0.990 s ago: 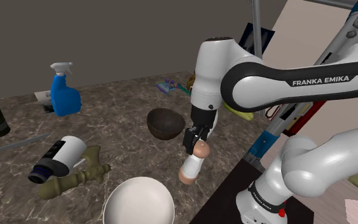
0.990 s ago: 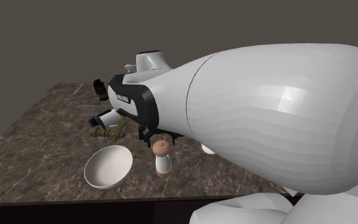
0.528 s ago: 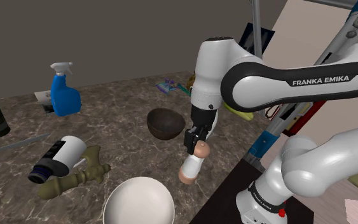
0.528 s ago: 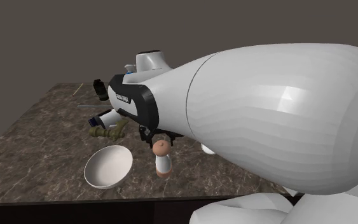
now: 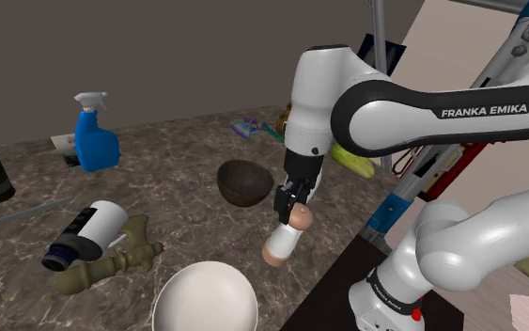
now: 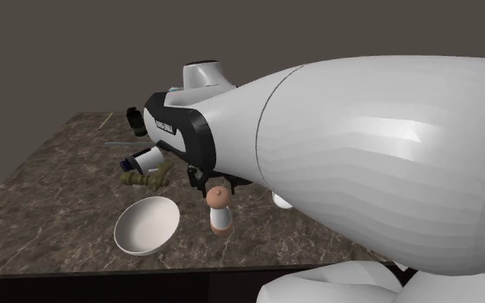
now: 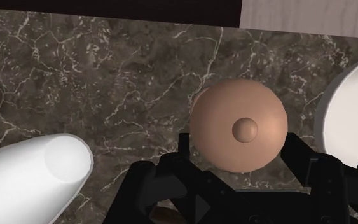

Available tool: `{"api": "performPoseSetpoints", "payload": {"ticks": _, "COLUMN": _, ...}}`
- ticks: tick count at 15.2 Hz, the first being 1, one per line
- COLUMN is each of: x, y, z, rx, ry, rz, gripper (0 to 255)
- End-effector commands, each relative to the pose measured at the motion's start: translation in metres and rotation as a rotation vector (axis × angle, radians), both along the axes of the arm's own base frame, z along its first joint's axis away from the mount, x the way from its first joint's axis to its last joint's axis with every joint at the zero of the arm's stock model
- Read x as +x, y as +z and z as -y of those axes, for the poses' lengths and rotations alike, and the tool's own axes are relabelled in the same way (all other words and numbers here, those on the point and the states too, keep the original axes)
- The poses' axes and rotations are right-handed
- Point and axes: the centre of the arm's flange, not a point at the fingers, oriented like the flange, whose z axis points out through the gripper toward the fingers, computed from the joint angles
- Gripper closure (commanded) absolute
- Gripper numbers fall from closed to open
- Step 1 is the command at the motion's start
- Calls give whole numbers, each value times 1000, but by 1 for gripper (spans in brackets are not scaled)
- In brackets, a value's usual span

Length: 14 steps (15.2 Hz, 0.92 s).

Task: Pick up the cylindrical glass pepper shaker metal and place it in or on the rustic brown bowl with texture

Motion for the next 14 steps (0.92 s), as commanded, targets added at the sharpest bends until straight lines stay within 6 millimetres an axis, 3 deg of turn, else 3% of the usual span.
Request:
{"api": "performPoseSetpoints", "payload": {"ticks": 1, "x": 0, "y": 11, "z": 0, "rx": 0, "ry": 0, "rz": 0, "gripper": 255}}
{"api": "performPoseSetpoints", "payload": {"ticks": 14, "x": 0, "y": 79, "z": 0, "rx": 0, "ry": 0, "rz": 0, "gripper": 255}}
